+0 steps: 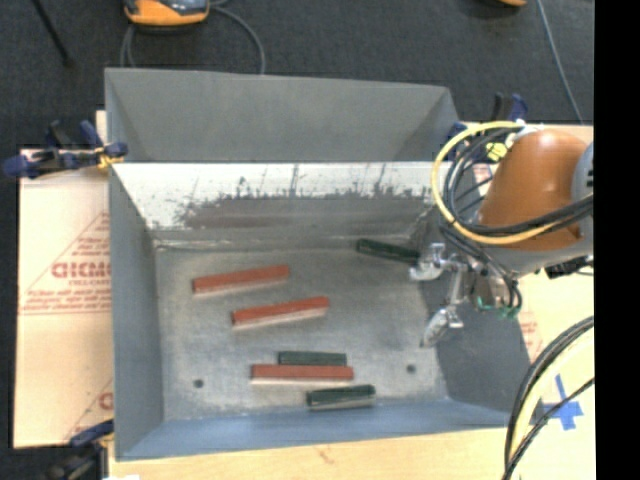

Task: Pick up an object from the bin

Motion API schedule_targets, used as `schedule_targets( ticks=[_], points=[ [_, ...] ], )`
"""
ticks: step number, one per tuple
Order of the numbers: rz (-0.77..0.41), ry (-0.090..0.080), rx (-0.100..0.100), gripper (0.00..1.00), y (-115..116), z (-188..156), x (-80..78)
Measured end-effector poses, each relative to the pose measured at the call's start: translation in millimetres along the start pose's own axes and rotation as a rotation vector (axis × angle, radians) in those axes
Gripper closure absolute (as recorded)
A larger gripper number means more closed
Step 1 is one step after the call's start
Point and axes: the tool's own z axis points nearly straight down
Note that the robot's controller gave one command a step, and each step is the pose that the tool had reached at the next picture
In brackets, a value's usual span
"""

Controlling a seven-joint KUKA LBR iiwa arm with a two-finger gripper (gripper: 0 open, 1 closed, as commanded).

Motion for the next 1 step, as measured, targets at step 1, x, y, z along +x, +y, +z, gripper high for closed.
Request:
schedule_targets(
  ticks=[1],
  points=[
    [0.089,-0.006,0.001,0.0,17.0,16.6,16.9]
  ],
)
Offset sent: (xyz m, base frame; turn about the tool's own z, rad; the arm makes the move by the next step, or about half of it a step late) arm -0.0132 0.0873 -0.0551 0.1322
